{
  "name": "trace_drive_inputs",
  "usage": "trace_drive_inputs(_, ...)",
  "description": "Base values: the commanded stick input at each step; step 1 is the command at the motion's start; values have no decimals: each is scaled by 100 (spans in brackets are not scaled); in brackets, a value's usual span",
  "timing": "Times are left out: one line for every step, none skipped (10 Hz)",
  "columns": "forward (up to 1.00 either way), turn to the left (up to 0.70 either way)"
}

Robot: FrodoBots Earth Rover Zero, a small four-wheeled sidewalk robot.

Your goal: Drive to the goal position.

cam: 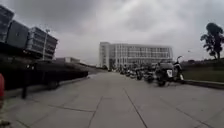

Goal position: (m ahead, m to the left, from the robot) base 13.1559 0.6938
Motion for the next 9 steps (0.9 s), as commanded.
trace_drive_inputs(43,0)
trace_drive_inputs(18,0)
trace_drive_inputs(0,0)
trace_drive_inputs(0,0)
trace_drive_inputs(0,0)
trace_drive_inputs(0,0)
trace_drive_inputs(0,0)
trace_drive_inputs(0,0)
trace_drive_inputs(0,0)
